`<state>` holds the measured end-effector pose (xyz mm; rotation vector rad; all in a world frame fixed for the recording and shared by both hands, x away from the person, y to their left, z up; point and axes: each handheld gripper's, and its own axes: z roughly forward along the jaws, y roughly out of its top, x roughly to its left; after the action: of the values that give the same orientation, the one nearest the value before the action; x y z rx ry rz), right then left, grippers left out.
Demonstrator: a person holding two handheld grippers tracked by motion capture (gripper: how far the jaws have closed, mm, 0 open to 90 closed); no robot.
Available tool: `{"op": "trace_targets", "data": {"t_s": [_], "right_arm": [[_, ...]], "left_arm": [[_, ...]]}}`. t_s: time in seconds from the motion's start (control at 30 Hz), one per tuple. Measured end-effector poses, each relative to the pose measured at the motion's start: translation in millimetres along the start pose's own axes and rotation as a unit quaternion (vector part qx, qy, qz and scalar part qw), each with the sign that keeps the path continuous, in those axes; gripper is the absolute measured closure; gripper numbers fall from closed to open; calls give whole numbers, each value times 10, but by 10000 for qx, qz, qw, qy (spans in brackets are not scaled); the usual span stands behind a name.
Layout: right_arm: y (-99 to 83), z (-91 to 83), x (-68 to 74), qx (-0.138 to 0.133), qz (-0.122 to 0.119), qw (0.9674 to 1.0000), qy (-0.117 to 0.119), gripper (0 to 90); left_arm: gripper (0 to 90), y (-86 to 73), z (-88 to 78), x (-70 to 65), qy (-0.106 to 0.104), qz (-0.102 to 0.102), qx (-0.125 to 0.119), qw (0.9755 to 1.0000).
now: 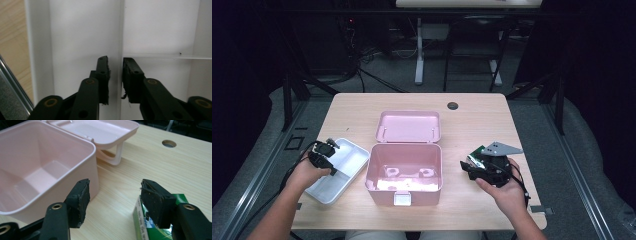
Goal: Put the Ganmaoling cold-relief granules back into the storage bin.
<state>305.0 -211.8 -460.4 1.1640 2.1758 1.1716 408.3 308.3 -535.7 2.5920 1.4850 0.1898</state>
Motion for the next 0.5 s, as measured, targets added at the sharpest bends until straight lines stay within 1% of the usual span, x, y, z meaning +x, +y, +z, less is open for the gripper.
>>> {"op": "trace_targets", "data": {"t_s": [0.03, 0.07, 0.1, 0.13, 0.17, 0.23, 0.3, 0.33, 0.37, 0.4, 0.43, 0.5], "right_arm": [[31, 14, -15, 134, -38, 9999, -18, 372], [64, 28, -28, 256, -82, 9996, -41, 361], [106, 46, -45, 401, -159, 9990, -108, 352], [132, 56, -53, 504, -175, 9985, -123, 345], [177, 77, -72, 700, -185, 9973, -137, 335], [240, 104, -94, 918, -235, 9953, -190, 328], [311, 145, -119, 1176, -325, 9923, -227, 310], [343, 168, -124, 1331, -332, 9903, -218, 298], [372, 195, -129, 1481, -376, 9880, -205, 289], [399, 217, -124, 1638, -389, 9855, -213, 289], [428, 243, -122, 1767, -460, 9829, -225, 289], [461, 279, -123, 1955, -483, 9793, -197, 281]], "left_arm": [[714, -19, -28, 5, 14, -35, -79, 10000], [677, -42, -60, 11, -62, -43, -80, 9999], [627, -56, -73, 8, -132, -96, -69, 9998], [607, -68, -102, -5, -115, -7, -63, 9999], [598, -76, -124, -12, -139, 20, -94, 9999], [572, -89, -186, -15, -228, 25, -229, 9995], [558, -88, -264, -19, -262, 54, -337, 9991], [552, -83, -306, -23, -232, 69, -365, 9990], [527, -82, -350, -32, -143, 107, -415, 9990], [525, -86, -400, -50, -39, 131, -482, 9987], [513, -90, -420, -62, 8, 167, -525, 9985], [499, -105, -437, -101, 20, 269, -565, 9980]]}}
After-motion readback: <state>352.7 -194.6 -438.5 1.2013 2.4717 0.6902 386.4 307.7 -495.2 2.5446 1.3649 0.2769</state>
